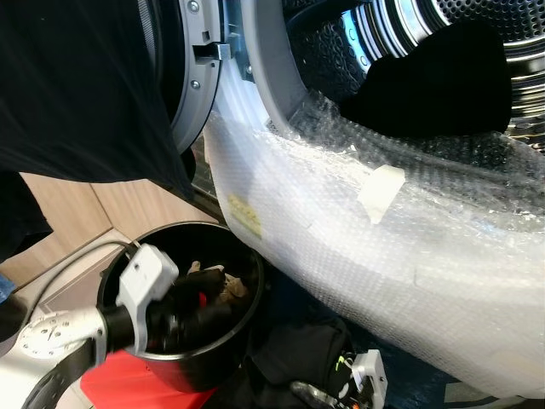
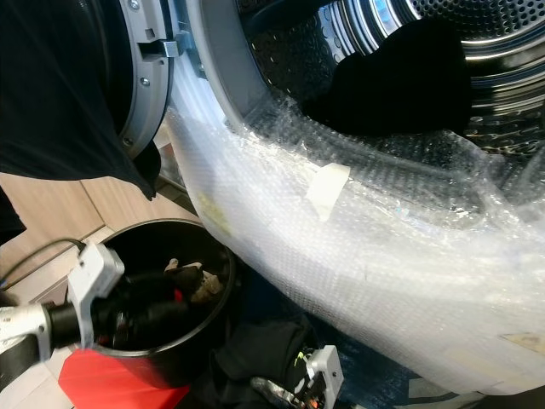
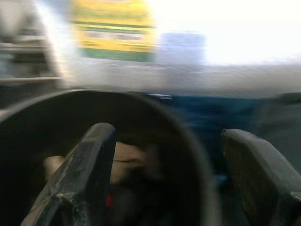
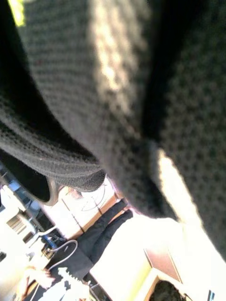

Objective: Clothes washing

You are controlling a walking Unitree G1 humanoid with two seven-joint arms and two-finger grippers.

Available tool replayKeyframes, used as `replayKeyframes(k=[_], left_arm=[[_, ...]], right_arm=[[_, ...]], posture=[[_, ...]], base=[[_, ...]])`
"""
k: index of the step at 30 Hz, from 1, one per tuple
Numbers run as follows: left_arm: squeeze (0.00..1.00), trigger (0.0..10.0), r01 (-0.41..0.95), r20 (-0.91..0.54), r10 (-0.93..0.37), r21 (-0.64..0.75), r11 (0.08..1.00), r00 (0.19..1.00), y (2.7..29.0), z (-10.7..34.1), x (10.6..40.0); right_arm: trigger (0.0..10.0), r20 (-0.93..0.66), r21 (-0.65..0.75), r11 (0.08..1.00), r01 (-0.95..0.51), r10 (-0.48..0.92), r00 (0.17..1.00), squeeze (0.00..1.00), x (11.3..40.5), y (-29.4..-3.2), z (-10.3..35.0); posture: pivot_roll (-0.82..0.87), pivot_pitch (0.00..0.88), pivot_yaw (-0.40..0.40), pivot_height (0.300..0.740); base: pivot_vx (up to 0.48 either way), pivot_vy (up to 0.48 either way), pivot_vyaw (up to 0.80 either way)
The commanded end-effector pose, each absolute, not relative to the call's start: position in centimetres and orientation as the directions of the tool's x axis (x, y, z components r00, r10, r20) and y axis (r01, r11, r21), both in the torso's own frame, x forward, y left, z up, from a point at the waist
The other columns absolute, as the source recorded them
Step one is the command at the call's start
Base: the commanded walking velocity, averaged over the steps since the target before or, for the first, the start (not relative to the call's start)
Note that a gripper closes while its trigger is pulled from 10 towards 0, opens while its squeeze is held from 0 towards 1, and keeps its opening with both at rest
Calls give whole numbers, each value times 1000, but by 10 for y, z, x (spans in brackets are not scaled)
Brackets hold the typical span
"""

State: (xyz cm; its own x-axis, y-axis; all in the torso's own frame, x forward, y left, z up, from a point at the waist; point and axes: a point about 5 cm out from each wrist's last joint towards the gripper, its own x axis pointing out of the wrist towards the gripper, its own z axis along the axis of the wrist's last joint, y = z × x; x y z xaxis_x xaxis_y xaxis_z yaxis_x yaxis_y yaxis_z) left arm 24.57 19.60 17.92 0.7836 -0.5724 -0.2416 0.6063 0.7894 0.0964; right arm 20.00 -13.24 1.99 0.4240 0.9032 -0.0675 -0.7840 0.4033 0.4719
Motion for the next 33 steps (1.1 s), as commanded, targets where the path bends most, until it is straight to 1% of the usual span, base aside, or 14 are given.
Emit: replayKeyframes(k=[1,2,6,7,10,12,14,15,16,21,23,26,30,33], left_arm=[[0,10000,527,-236,-491,125,841,839,203,174,251],[0,10000,516,-228,-480,132,847,847,203,173,252],[0,10000,320,-191,-289,158,934,938,215,162,266],[0,10000,257,-183,-225,174,951,957,219,155,271],[0,10000,175,-182,-144,168,970,973,223,142,279],[0,10000,136,-190,-90,243,960,978,226,129,285],[0,10000,59,-179,-21,211,976,984,230,121,290],[0,10000,47,-199,1,233,971,980,231,115,291],[0,10000,51,-216,2,240,969,976,231,111,291],[0,10000,50,-197,-2,242,969,980,228,110,294],[0,10000,56,-174,-8,273,960,985,226,109,296],[0,10000,53,-158,-10,271,961,987,219,102,298],[0,10000,47,-141,-9,272,961,990,213,102,300],[0,10000,59,-87,-31,340,939,996,207,108,302]], right_arm=[[0,-20,458,335,-824,930,367,0,196,-130,30],[0,-17,457,321,-830,936,352,0,194,-131,32],[0,6,432,258,-864,957,290,0,187,-133,45],[0,23,414,225,-882,966,257,0,183,-134,54],[0,42,382,177,-907,977,208,0,179,-132,65],[0,57,355,148,-923,982,179,0,178,-130,75],[0,72,318,118,-941,986,148,0,174,-128,90],[0,61,285,93,-954,991,115,0,170,-126,98],[0,57,262,65,-963,995,82,0,166,-125,105],[0,96,221,53,-974,993,76,0,166,-129,125],[0,150,184,61,-981,985,89,0,170,-132,143],[0,261,110,111,-988,956,136,0,182,-133,173],[0,391,54,125,-991,910,136,0,190,-136,202],[0,462,18,128,-992,879,122,0,194,-143,221]], posture=[[146,100,-14,740],[139,100,-15,740],[130,97,-12,740],[121,92,-15,740],[124,97,-18,740],[114,100,-20,740],[106,102,-22,740],[106,102,-22,740],[106,102,-22,740],[87,102,-18,740],[84,100,-22,740],[81,105,-29,740],[83,107,-36,740],[79,111,-37,740]], base=[[0,0,0],[0,0,0],[0,0,0],[0,0,0],[0,0,0],[0,0,0],[0,0,0],[0,0,0],[0,0,0],[0,0,0],[0,0,0],[0,0,0],[0,0,0],[0,0,0]])
